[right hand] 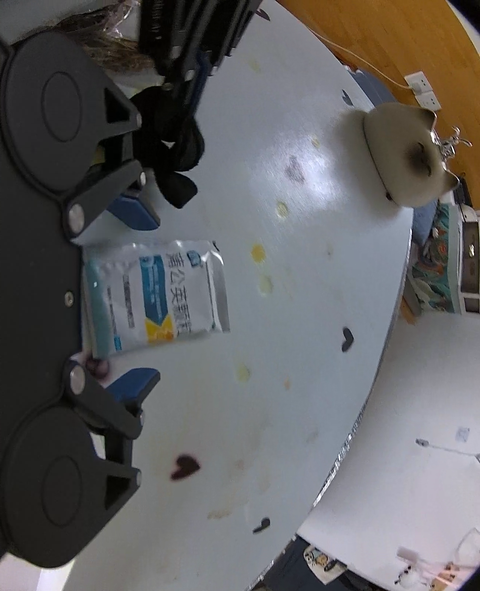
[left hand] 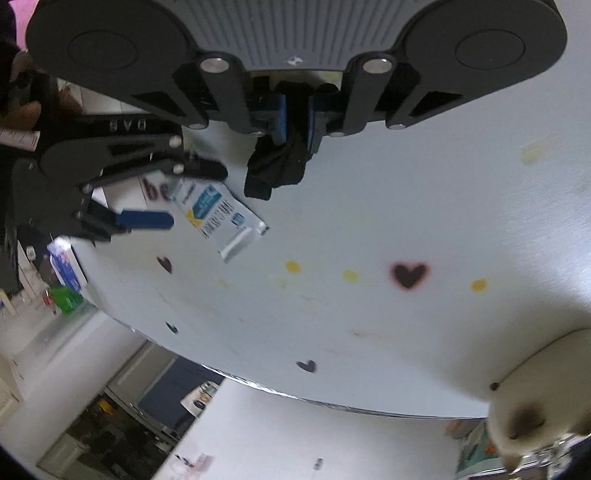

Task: Organize soft objects
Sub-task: 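Grasp the black fabric strap with the left tool while the right tool grasps the sachet, then carry the black strap and sachet with both tools into the box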

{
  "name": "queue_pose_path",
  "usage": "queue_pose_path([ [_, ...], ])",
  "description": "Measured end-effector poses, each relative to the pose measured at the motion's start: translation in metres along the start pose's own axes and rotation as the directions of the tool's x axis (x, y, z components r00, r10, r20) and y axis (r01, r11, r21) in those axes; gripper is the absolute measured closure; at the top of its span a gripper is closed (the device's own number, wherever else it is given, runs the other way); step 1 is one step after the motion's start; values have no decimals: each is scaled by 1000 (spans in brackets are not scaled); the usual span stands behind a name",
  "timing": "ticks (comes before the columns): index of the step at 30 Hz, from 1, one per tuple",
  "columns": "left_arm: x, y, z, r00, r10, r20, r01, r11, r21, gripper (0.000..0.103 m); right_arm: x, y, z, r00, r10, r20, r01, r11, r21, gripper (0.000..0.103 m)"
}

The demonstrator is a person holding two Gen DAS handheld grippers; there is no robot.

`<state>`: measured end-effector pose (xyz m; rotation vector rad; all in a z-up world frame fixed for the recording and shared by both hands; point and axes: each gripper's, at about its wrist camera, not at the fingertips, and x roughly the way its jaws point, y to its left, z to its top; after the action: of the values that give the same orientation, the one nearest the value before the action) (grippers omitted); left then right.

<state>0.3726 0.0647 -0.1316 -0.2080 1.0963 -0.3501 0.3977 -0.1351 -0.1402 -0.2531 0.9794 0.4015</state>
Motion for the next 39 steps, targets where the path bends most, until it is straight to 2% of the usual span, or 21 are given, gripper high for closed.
queue_pose_path([
  [4,-7,8,-1,1000,10,21,-9,999,-38,93,7,4,-1,999,35,-25,-35,999,-2,18],
  [6,-9,9,-1,1000,12,27,-10,999,-45,93,11,6,-2,999,26,-37,-26,1000,-5,15],
  [12,-11,12,-4,1000,12,27,-10,998,-58,93,16,-4,0,999,-7,-31,9,999,41,16],
  [14,-12,11,-5,1000,14,28,-12,998,-63,93,17,-11,1,999,27,-39,-24,997,71,23],
  [15,-13,11,-6,999,15,30,-13,998,-65,93,17,-13,1,999,31,-36,-28,997,73,32],
  [16,-14,11,-6,999,16,33,-14,998,-69,93,15,-13,1,999,29,-36,-27,998,65,36],
  [21,-18,10,-11,999,15,45,-12,997,-81,93,4,-6,-9,1000,21,-18,-19,997,73,51],
  [28,-28,8,-19,998,19,66,-12,995,-98,93,-9,20,-28,1000,10,-4,-9,996,88,58],
  [32,-37,8,-24,996,20,83,-11,994,-107,93,-20,27,-36,1000,18,-1,-17,990,143,59],
  [39,-62,6,-32,991,10,137,6,993,-114,93,-61,38,-43,997,-20,78,2,976,219,59],
])
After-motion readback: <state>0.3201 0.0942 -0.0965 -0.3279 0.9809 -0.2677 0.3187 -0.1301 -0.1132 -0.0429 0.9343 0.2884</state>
